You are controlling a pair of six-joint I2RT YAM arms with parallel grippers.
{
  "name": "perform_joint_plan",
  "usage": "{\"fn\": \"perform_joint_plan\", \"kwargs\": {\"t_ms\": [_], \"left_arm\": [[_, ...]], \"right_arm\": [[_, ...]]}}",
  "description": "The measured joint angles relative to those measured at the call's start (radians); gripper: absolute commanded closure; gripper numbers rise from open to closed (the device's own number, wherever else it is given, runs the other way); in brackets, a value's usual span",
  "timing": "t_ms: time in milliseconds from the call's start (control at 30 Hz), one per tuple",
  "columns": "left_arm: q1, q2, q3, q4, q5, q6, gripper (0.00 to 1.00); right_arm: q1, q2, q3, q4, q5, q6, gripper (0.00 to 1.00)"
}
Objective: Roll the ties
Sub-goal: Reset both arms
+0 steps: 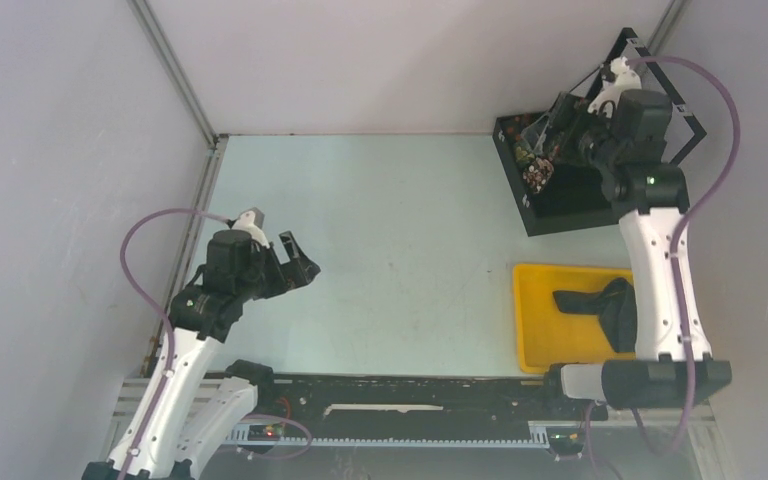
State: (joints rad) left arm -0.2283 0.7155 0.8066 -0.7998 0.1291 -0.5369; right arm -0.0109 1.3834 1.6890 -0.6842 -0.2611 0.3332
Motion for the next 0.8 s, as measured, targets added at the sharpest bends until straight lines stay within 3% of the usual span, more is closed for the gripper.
{"fn": "perform_joint_plan", "kwargs": {"t_ms": [67, 367, 567, 800], "left_arm": [[0.0, -0.021, 0.016, 0.002, -0.023, 0.006, 0.0], [0.0, -0.195, 0.035, 0.005, -0.176, 0.028, 0.0], [0.0, -0.365, -0.01, 0.045, -0.278, 0.068, 0.0], [0.0, -0.423, -0.099, 0.05, -0.357, 0.101, 0.0]], "right_arm": [[0.039, -0.089, -0.089, 0.047, -0.037, 0.007, 0.01], [0.124, -0.401, -0.5, 0.293, -0.154, 0.076, 0.0], [0.168, -0.512, -0.772, 0.44, -0.151, 0.113, 0.0], [0.258, -0.573, -1.057, 0.55, -0.095, 0.115, 0.0]]}}
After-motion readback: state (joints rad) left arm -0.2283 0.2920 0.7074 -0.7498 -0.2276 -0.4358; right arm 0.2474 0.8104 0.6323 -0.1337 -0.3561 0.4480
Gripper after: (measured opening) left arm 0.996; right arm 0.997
